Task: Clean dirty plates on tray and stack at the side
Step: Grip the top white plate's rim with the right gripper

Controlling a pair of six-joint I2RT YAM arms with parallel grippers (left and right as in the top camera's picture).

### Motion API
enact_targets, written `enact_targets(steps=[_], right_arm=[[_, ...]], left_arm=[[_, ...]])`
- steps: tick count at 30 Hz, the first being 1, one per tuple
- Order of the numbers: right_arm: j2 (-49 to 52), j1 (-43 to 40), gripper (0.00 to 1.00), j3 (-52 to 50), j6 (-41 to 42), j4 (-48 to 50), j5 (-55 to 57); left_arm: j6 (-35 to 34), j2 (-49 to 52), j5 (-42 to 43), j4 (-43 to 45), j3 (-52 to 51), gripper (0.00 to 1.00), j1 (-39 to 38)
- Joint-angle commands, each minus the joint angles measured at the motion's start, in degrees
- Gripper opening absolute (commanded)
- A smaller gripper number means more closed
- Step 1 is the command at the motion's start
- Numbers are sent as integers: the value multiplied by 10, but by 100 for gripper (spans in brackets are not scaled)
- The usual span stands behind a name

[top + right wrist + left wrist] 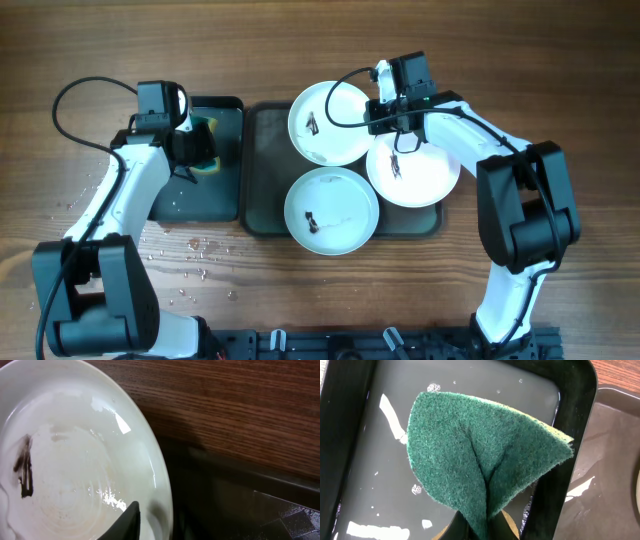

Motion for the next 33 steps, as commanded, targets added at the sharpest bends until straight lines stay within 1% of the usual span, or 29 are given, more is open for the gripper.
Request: enact_targets(steps=[1,5,9,21,26,27,33], right_arm=[[-17,2,22,-5,3,-3,2],[-17,2,19,-5,3,-7,13],[-21,1,21,-5,3,-5,10],[-40,-3,22,-4,-11,-9,19],[-41,-3,20,-4,-11,-18,19],[-41,-3,18,-4,-11,-21,19],[-30,-3,18,-4,-10,-28,19]], left_arm=[[1,-7,7,2,3,4,3],[0,-7,7,2,3,4,3],[1,-7,7,2,3,4,3],[0,-7,7,2,3,4,3],[0,-7,7,2,3,4,3],[0,-7,7,2,3,4,3],[0,-7,7,2,3,4,3]])
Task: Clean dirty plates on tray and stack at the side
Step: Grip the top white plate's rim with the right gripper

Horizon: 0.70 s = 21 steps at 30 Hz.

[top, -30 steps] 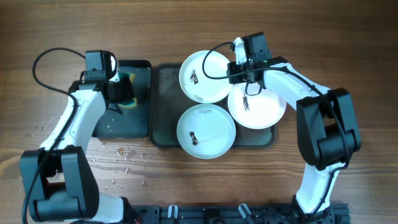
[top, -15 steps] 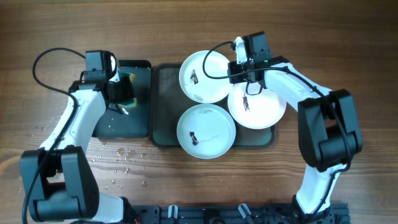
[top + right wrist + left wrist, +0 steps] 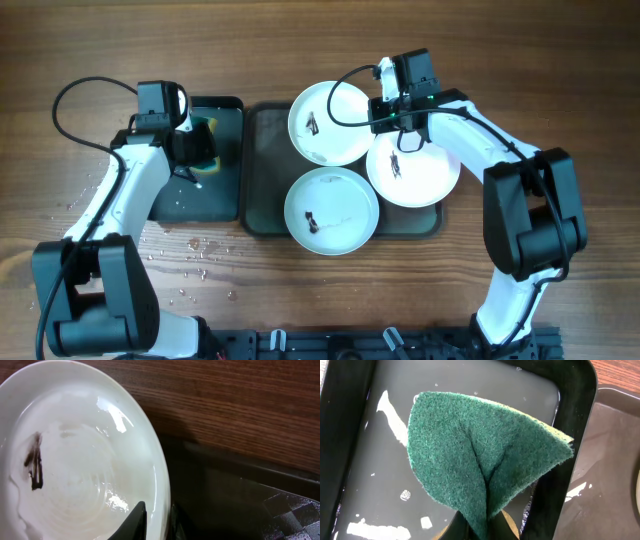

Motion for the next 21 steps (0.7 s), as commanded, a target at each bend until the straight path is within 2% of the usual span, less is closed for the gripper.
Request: enact_targets(steps=[1,5,7,9,10,12,21], right_arm=[[-2,-2,17,-4,-9,-1,8],[-1,-2,14,-4,-8,0,8],[-1,-2,5,-4,-8,1,8],[-1,-2,7,-4,-8,0,8],[-1,-2,13,-4,-8,0,8],[-1,-2,17,-4,-8,-2,8],[0,-2,17,-6,-8,-4,8]], left_arm=[[0,-7,7,2,3,4,3],[0,-7,7,2,3,4,3],[1,-7,7,2,3,4,3],[0,-7,7,2,3,4,3],[0,-7,7,2,3,4,3],[0,-7,7,2,3,4,3],[0,-7,7,2,3,4,3]])
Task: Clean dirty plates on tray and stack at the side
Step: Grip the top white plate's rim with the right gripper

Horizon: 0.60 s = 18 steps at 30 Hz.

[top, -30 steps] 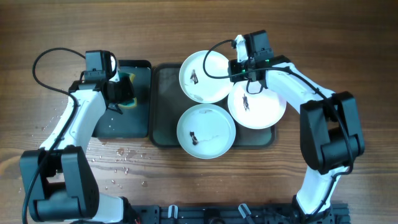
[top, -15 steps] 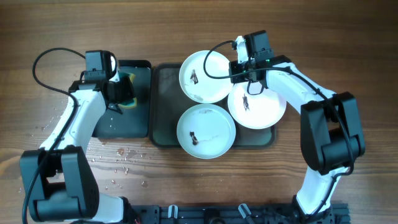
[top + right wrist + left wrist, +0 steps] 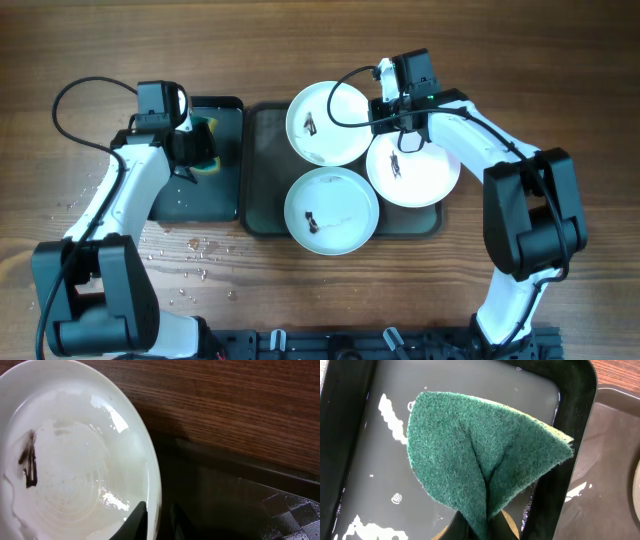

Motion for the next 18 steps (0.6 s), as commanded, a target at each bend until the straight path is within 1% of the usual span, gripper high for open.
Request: enact_targets(steps=[1,15,17,18], right_arm=[[0,-2,17,-6,-2,-2,6],[15,-2,16,-6,-2,3,6],[17,-2,11,-6,2,7,5],[17,-2,8,-6,2,9,5]], left_arm=[[0,-7,7,2,3,4,3],[0,-7,7,2,3,4,3],[0,-7,7,2,3,4,3],[0,-7,7,2,3,4,3]])
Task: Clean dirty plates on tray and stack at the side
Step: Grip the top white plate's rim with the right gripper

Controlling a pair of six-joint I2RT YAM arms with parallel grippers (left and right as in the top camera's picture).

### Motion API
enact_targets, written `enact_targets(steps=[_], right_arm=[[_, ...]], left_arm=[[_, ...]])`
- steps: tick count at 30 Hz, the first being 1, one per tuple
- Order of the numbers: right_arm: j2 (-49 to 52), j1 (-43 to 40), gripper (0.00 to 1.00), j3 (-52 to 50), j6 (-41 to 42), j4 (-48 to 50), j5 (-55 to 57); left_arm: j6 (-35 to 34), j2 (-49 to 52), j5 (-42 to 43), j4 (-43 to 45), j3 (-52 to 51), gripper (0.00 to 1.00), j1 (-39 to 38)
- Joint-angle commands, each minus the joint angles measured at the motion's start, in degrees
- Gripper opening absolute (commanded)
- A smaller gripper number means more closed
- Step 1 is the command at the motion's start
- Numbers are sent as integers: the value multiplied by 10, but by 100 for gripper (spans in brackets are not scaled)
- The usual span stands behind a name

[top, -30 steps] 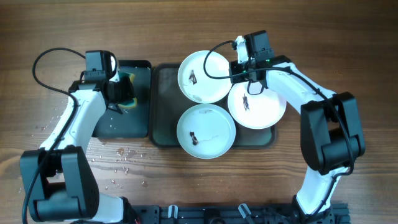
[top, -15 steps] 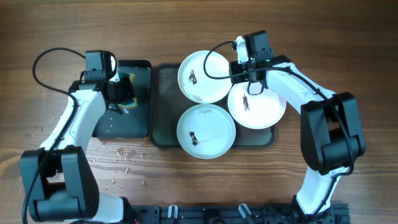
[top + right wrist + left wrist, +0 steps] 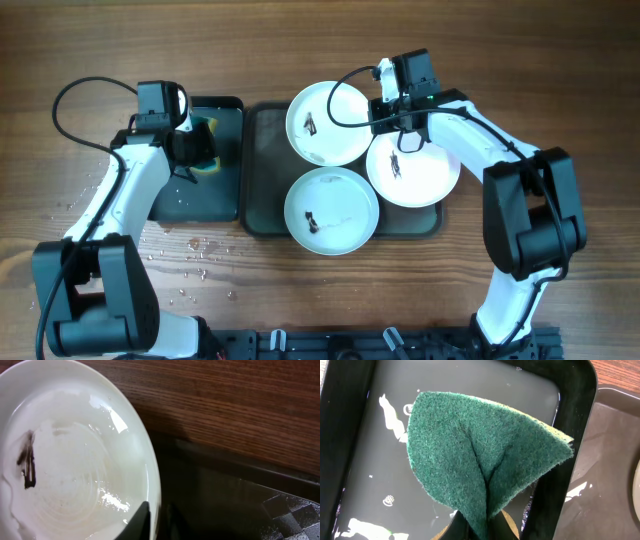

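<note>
Three white plates with dark smears lie on the dark tray (image 3: 262, 180): a far plate (image 3: 328, 122), a right plate (image 3: 413, 170) and a near plate (image 3: 331, 211). My right gripper (image 3: 385, 108) is at the far plate's right rim. In the right wrist view its fingers (image 3: 144, 519) straddle that rim (image 3: 154, 485), one inside and one outside, shut on the plate (image 3: 75, 470). My left gripper (image 3: 485, 531) is shut on a folded green sponge (image 3: 480, 455), held over the black water basin (image 3: 570, 420). From overhead the sponge (image 3: 203, 140) is by the basin's right side.
The basin (image 3: 222, 190) stands left of the tray and holds shallow water with foam specks (image 3: 389, 501). Water drops (image 3: 195, 255) dot the wooden table (image 3: 560, 60) in front of it. Bare wood lies behind the far plate (image 3: 240, 405).
Almost nothing has changed. The glints and foam specks on the basin water have shifted. Both arms, the sponge and the far plate stand where they were.
My left gripper held the sponge over the basin at every moment, while the water kept rippling. My right gripper stood at the far plate's rim with one finger inside; later both fingers bracketed the rim. The plate has shifted slightly left.
</note>
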Motion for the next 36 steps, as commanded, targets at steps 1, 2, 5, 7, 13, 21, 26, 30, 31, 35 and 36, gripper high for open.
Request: enact_targets(steps=[1,2,5,7,13,21,26,30,31,35,36], right_arm=[[15,-2,7,-6,3,8,5],[15,-2,7,-6,3,8,5],[15,-2,7,-6,14,9,3],[16,-2,4,-6,14,9,-9],[16,-2,18,-6,14,1,-11],[27,-2,15,-6,14,0,-11],[31,-2,9,-5,17,12,-12],[14,-2,17,-5,16,12,-11],[10,-2,19,-5,16,12,-11],[4,-2,16,-5,16,9,-11],[4,-2,14,-5,16,8,-11]], left_arm=[[0,-7,7,2,3,4,3],[1,-7,7,2,3,4,3],[1,-7,7,2,3,4,4],[1,-7,7,2,3,4,4],[0,-7,7,16,3,4,4],[1,-7,7,14,3,4,3],[1,-7,7,14,3,4,3],[1,-7,7,15,3,4,4],[1,-7,7,15,3,4,4],[0,-7,7,15,3,4,3],[0,-7,7,15,3,4,3]])
